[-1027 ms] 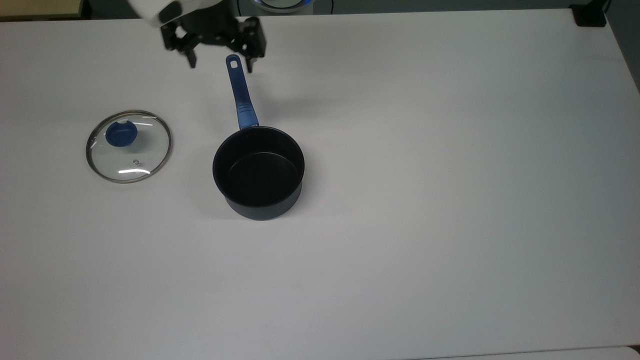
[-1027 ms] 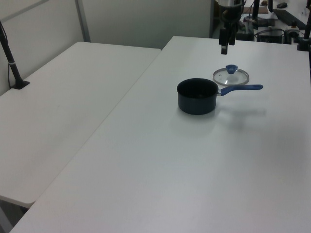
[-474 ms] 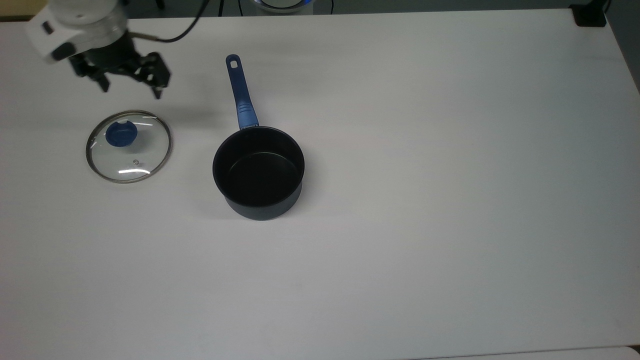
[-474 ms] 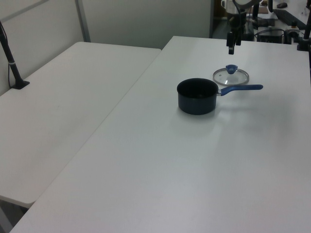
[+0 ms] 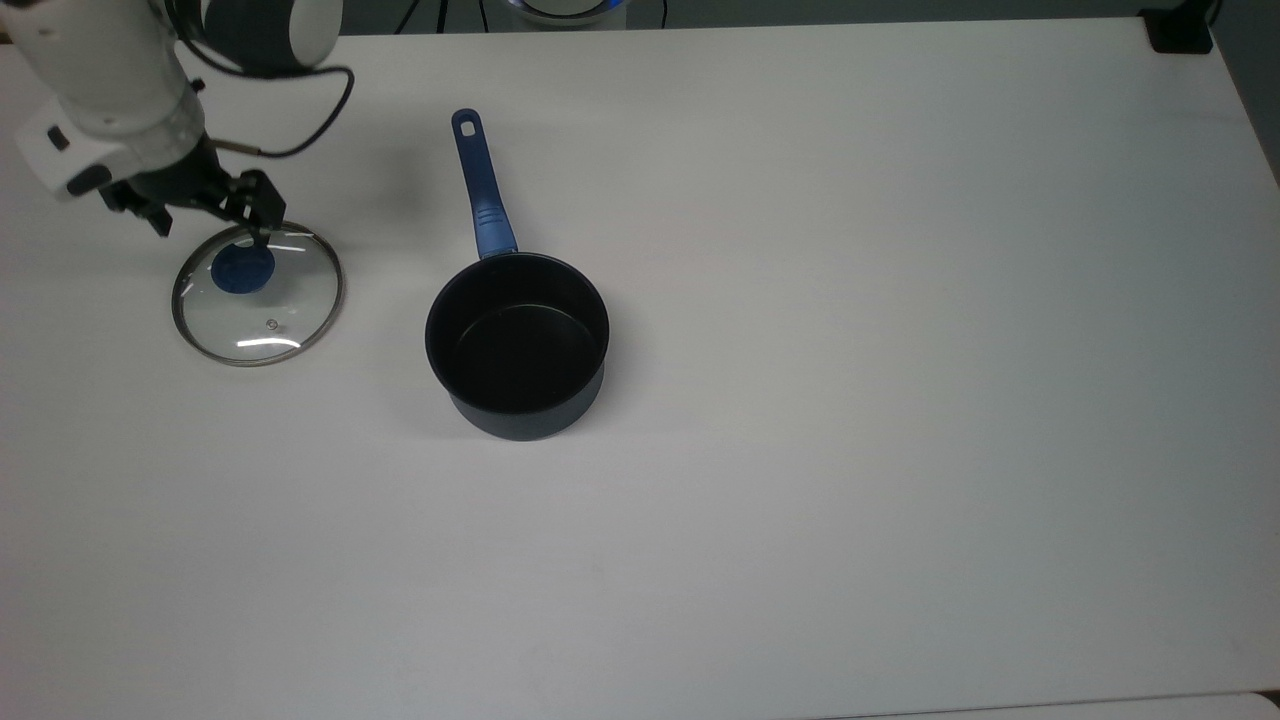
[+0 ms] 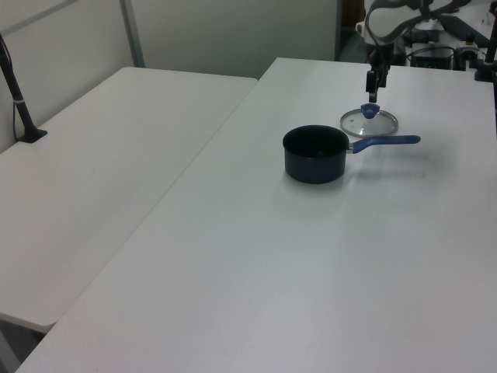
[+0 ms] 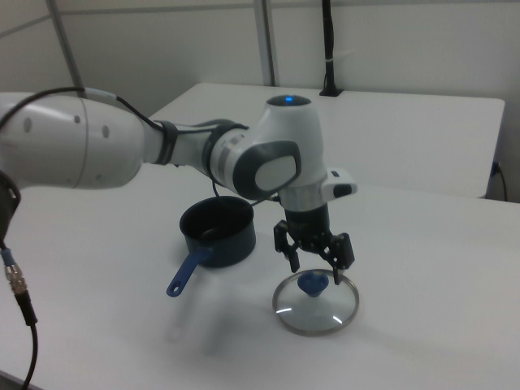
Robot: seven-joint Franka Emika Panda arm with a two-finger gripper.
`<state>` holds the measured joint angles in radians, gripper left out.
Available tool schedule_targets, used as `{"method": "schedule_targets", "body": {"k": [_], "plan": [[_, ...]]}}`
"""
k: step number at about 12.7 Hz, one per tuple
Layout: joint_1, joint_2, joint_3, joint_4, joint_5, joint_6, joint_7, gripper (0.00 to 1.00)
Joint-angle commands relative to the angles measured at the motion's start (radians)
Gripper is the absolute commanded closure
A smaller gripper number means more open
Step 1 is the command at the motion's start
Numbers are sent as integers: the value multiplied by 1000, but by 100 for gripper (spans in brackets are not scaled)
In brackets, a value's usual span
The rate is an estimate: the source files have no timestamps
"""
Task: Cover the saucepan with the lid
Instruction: 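Move the gripper over the blue knob of the glass lid, then lower the gripper and close it on the blue lid knob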
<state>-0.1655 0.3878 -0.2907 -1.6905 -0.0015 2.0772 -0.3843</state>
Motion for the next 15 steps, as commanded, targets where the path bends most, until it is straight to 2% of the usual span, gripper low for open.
{"method": "schedule_targets", "body": {"k": [1, 9, 15], "plan": [[9, 49, -1, 9, 8, 61, -9, 2], [15, 56, 7, 8, 14, 78, 16, 2], [50, 65, 7, -8, 14, 84, 45, 0]]}}
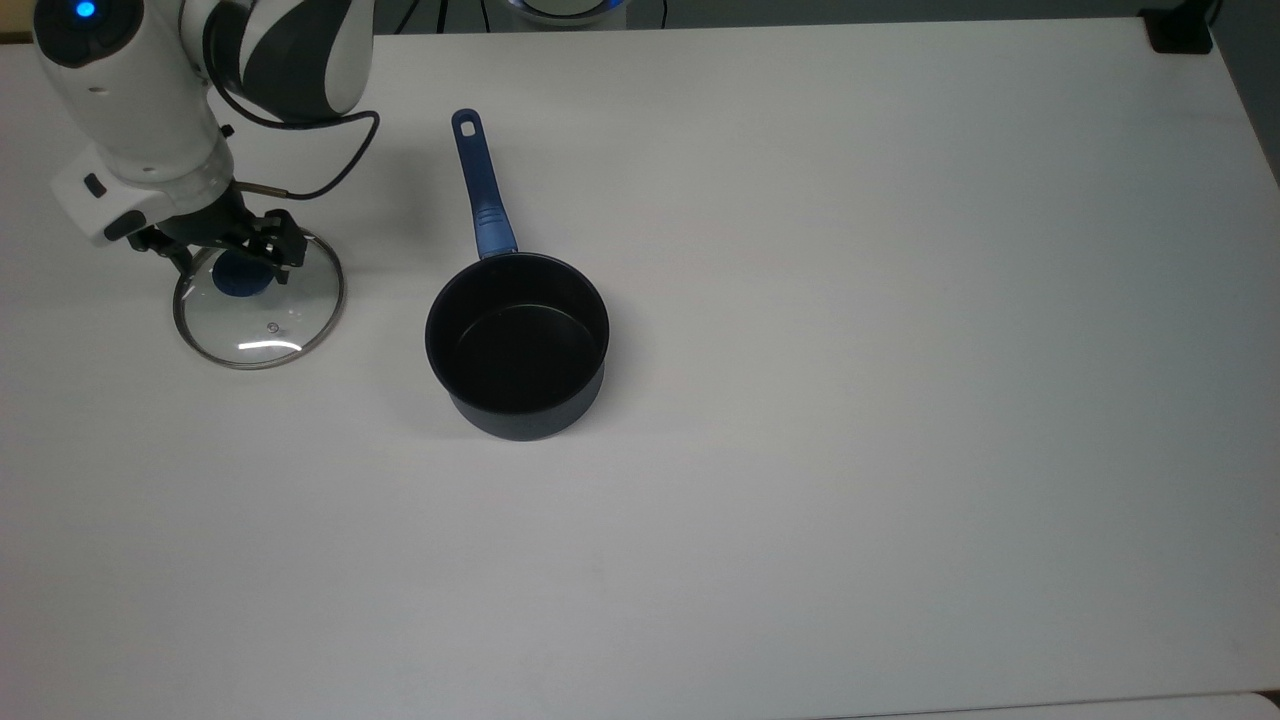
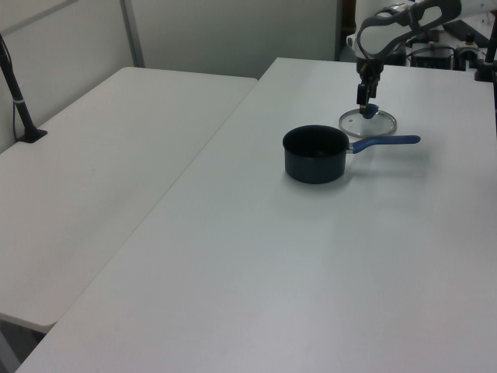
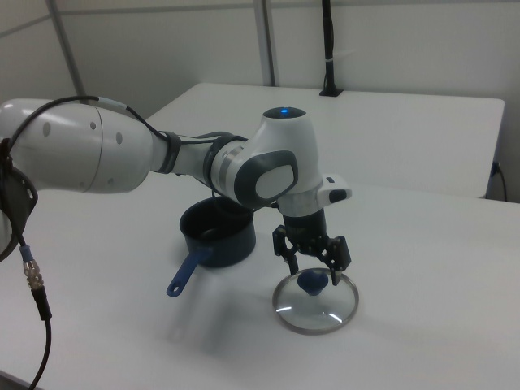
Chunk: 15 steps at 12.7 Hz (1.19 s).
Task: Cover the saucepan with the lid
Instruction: 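Lower the gripper and close it on the blue lid knob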
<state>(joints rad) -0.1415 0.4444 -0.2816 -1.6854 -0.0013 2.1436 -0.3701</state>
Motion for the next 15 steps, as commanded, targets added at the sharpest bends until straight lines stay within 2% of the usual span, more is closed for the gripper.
{"method": "schedule_targets", "body": {"k": [1, 3, 6, 9, 11, 15], "plan": [[28, 10, -2, -13, 14, 18, 31, 0], [28, 14, -2, -13, 14, 21, 37, 1], [28, 16, -2, -13, 4, 21, 31, 9], [26, 13, -2, -13, 3, 18, 4, 33], [23, 10, -2, -13, 6, 15, -6, 44], [20, -18, -14, -11, 7, 6, -7, 45]]}}
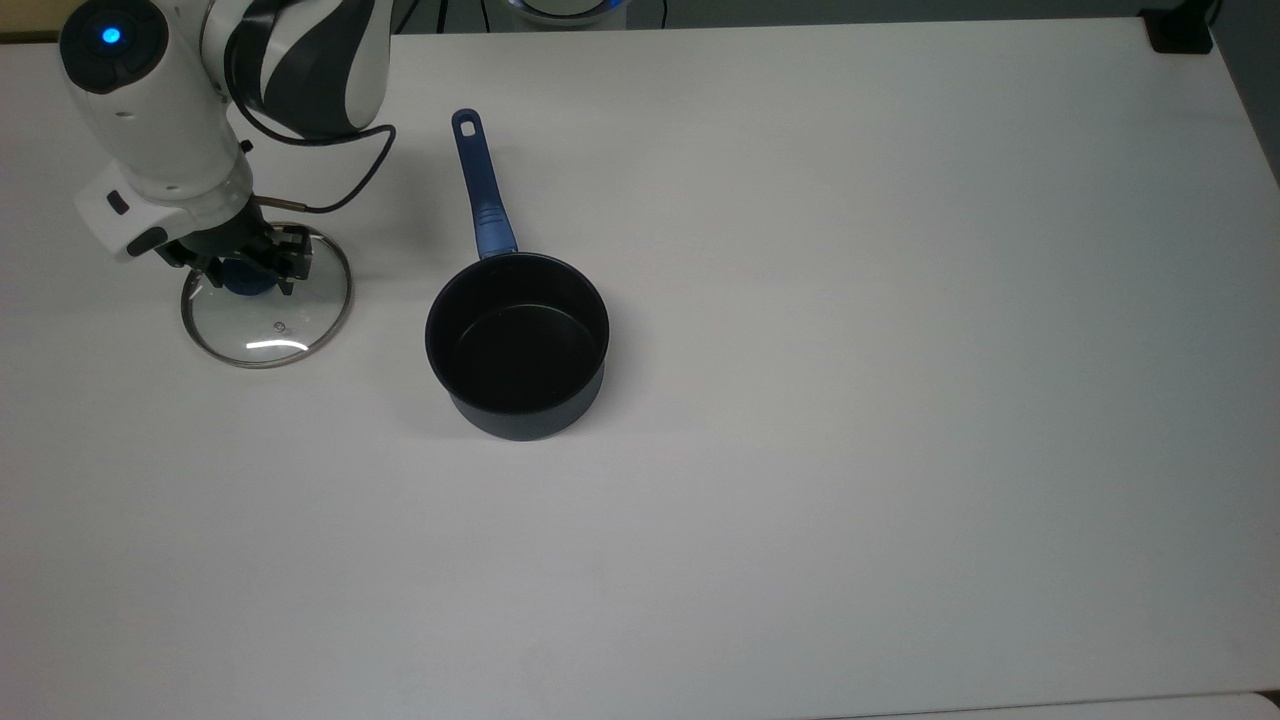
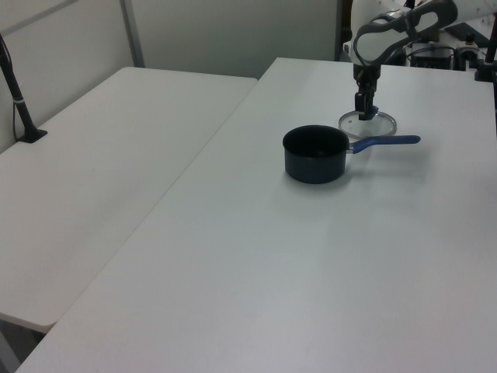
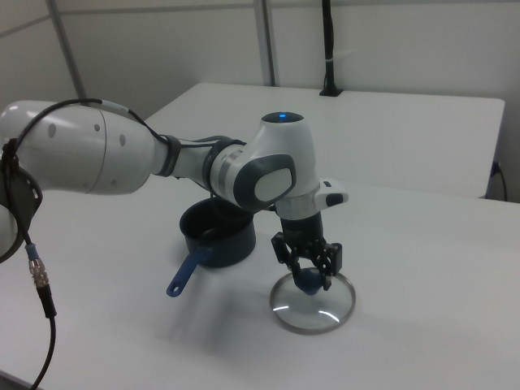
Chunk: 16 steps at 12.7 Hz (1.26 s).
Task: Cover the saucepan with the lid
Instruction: 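Lower the gripper and close it on the blue lid knob, then lift the glass lid by its knob off the table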
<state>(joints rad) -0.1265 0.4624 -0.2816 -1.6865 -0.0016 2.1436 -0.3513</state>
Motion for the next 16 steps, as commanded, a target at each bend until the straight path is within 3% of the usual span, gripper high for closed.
{"method": "schedule_targets", "body": {"k": [1, 5, 8, 11, 16], "plan": [[5, -47, -21, -4, 11, -8, -25, 45], [88, -88, -86, 33, 18, -73, 30, 45], [105, -97, -73, 106, 60, -161, 145, 45], [105, -99, -1, 186, 72, -261, 250, 45], [116, -100, 148, 225, 52, -341, 390, 45]]}}
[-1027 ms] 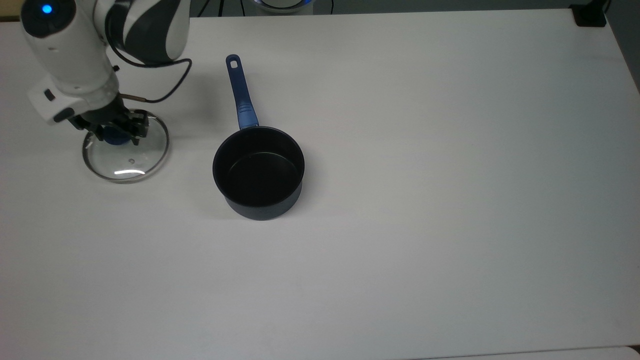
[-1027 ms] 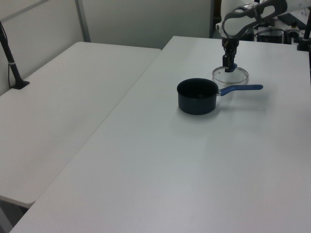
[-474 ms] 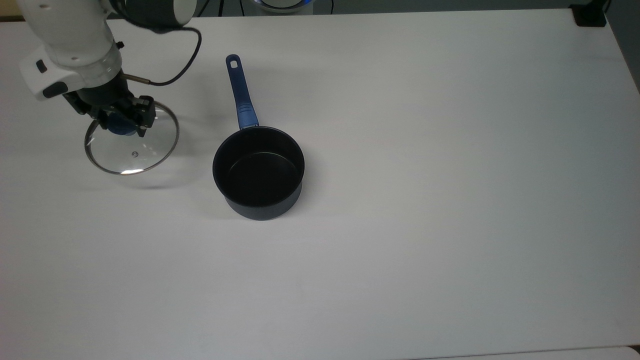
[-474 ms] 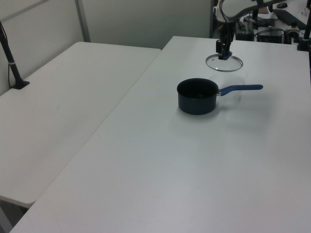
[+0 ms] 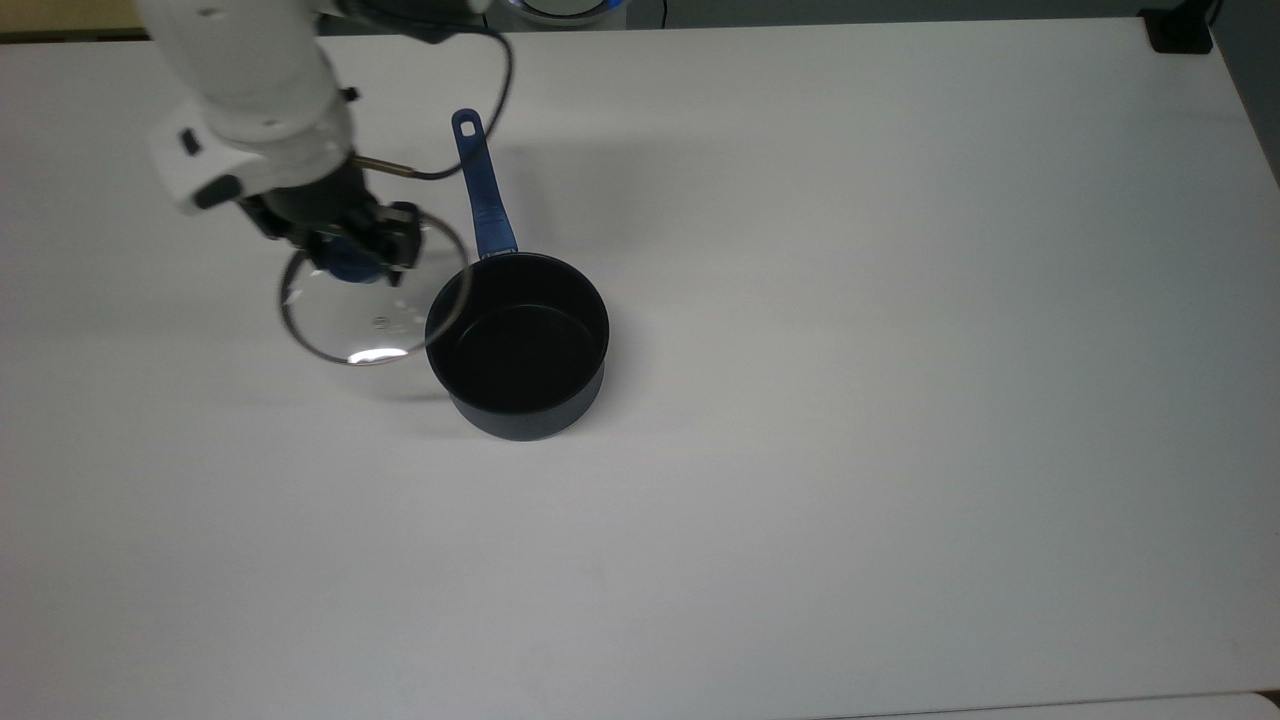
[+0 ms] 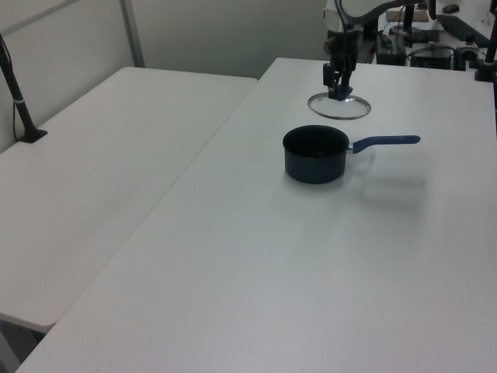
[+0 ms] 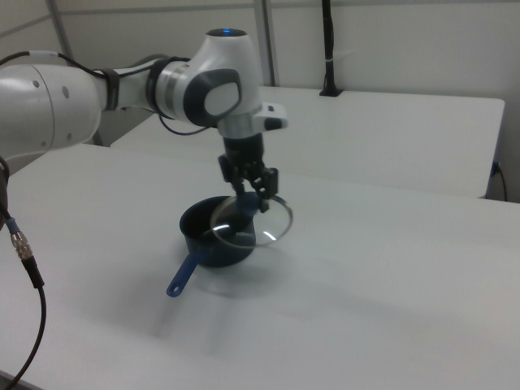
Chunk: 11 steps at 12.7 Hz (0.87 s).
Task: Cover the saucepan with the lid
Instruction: 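Carry the lid over the saucepan and lower it onto the rim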
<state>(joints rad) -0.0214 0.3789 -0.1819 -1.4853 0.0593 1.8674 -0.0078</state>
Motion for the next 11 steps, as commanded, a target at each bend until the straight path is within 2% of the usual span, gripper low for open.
{"method": "schedule_targets", "body": {"k": [1, 7, 11], "plan": [[27, -17, 51, 22, -19, -70, 57, 45], [135, -3, 70, 23, -104, -59, 137, 45], [153, 34, 71, 22, -119, -27, 175, 44]]}}
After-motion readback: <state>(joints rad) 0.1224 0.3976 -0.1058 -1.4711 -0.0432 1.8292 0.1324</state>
